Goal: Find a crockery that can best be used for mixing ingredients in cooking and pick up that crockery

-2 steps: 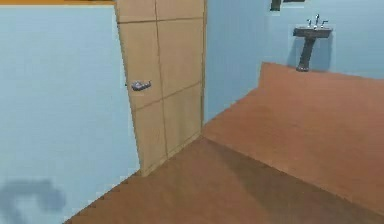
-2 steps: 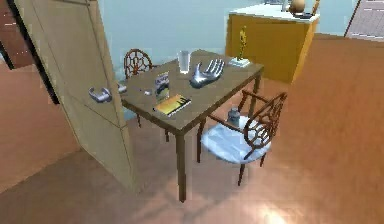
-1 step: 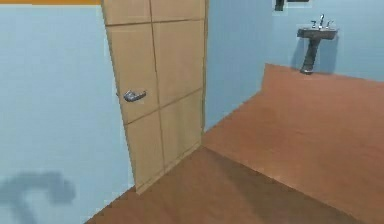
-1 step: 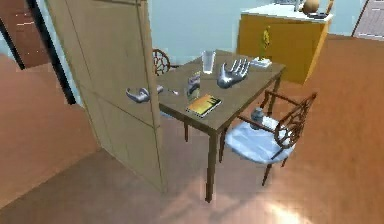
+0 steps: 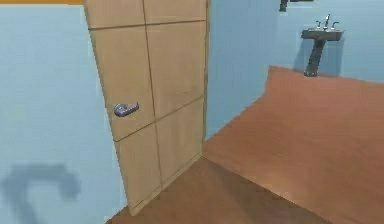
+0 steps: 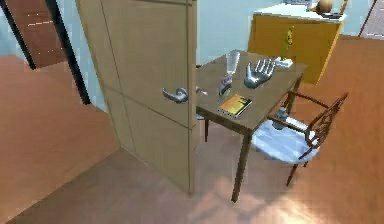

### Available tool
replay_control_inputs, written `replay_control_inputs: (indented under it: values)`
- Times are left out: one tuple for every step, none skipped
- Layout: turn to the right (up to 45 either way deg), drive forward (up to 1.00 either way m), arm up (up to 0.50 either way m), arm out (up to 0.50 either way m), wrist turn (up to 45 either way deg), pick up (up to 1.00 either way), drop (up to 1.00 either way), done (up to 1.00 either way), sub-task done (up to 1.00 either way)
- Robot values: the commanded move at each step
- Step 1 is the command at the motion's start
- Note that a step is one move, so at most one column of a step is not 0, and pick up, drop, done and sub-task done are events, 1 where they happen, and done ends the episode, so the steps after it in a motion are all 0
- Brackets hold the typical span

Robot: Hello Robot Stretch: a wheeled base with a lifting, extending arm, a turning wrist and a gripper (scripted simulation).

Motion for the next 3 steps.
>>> replay_control_inputs:
  values:
    - [42.0, 0.00, 0.00, 0.00, 0.0, 0.00, 0.00, 0.00, 0.00]
    - [0.0, 1.00, 0.00, 0.00, 0.0, 0.00, 0.00, 0.00, 0.00]
    - [6.0, 0.00, 0.00, 0.00, 0.0, 0.00, 0.00, 0.00, 0.00]
